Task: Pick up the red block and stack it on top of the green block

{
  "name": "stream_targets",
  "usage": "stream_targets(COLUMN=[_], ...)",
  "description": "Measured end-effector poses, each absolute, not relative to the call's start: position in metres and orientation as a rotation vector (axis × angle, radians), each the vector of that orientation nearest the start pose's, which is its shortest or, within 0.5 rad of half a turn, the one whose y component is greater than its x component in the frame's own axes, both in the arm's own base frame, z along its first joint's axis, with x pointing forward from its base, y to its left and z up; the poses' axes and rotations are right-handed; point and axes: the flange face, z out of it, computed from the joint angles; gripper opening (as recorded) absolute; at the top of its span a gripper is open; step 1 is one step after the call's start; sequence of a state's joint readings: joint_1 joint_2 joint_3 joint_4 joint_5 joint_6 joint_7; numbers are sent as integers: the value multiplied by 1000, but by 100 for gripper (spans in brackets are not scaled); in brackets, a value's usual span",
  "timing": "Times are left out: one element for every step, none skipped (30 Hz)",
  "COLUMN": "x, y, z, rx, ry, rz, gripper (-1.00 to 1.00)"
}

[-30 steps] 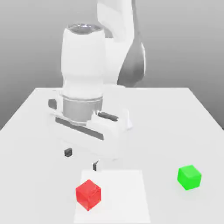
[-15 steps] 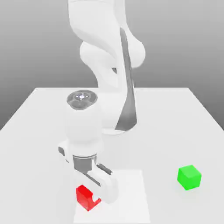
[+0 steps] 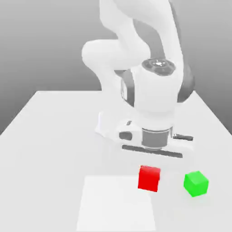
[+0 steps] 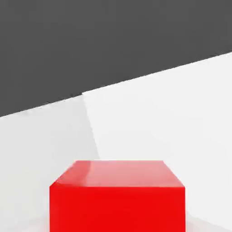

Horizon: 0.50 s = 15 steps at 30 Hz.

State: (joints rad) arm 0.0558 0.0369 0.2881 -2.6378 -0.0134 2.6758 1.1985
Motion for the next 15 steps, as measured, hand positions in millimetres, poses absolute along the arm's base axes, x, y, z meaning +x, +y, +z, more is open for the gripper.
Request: stream_targets(x=[395, 386, 377, 366, 355, 343, 333, 341, 346, 347, 347, 347, 347, 347, 347], y=[164, 182, 200, 217, 234, 251, 265, 255, 249, 247, 246, 245, 245, 245, 245], z=[236, 238, 240, 242, 245, 243, 237, 228, 218, 208, 197, 187, 187, 187, 187], rx=[-2904, -2943, -2979, -3011, -3041, -3065, -3081, -3073, -3068, -3066, -3066, -3066, -3066, -3066, -3066], ry=[1185, 1086, 985, 884, 780, 683, 609, 647, 674, 683, 685, 685, 685, 685, 685], rz=[2, 2, 2, 1, 1, 0, -2, -3, -4, -4, -4, -3, -3, -3, -3], gripper=[-100, -100, -100, -100, -100, -100, -100, -100, -100, -100, -100, 100, 100, 100, 100])
